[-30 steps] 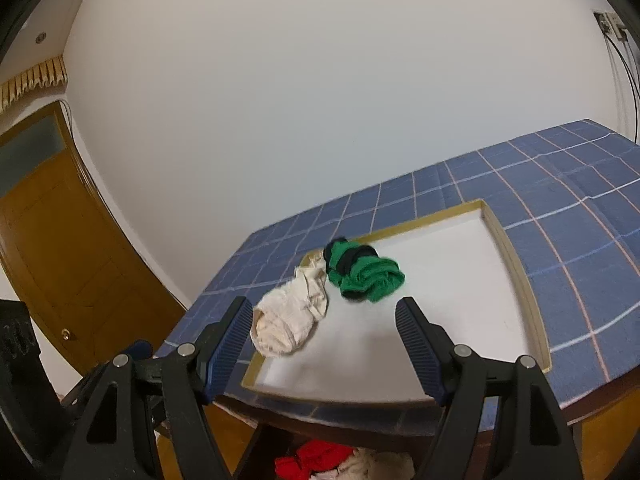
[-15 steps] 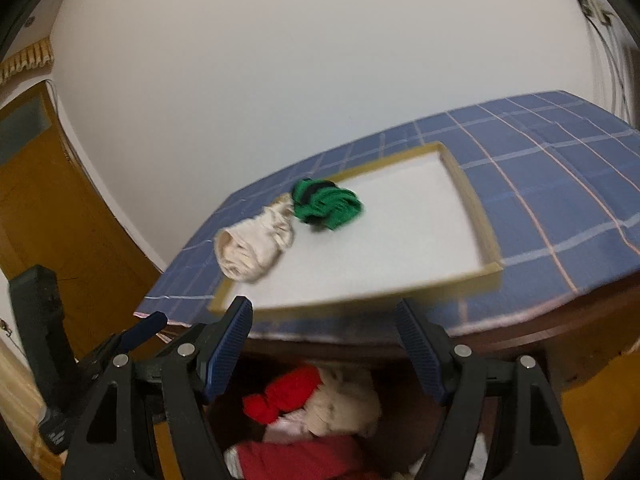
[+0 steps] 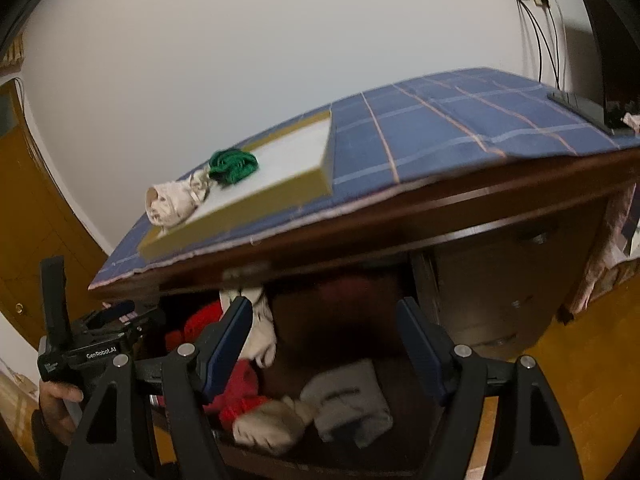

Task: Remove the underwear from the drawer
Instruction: 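Move both open grippers back down into the open drawer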

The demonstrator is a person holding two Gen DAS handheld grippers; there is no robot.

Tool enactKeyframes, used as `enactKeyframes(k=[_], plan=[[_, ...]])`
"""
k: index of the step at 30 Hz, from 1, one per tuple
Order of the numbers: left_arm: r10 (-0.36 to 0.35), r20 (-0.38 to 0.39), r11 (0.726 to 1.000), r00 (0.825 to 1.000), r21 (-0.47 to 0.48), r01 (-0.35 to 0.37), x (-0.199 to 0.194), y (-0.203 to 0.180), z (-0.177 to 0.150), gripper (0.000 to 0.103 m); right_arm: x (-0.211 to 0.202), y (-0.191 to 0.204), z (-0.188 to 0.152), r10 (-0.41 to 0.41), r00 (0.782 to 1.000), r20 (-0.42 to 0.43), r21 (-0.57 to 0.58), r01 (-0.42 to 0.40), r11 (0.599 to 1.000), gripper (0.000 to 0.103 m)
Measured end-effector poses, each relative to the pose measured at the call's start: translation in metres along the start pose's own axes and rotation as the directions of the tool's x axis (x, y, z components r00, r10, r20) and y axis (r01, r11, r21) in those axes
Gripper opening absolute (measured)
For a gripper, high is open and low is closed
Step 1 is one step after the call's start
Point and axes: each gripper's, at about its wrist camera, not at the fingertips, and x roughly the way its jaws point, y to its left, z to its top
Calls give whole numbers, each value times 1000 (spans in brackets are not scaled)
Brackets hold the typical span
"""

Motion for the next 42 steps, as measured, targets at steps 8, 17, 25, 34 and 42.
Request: enactKeyframes(k=[8,17,25,34,42], plan=[[-12,-64,996,998,92,18,-8,-1,-19,103,8,17,-20,112,984,-138,-65,-121,990,76],[-149,-258,944,955,250,215,9,-5,-26,101,20,32,-32,164,965,-206,-88,-185,979,76],[-121,-425,891,897,352,287,49,-26,-35,91,33,24,-27,142,960,-240,-89,-167,982,76],[-122,-576,876,808,320,361,85,-29,-42,91,40,8,-9,144,959,-245,-46,-160,986,76],[-256,-623,878,739,171,448,94,-13,-49,78,69,10,-6,76,937,-342,-102,-117,988,72]])
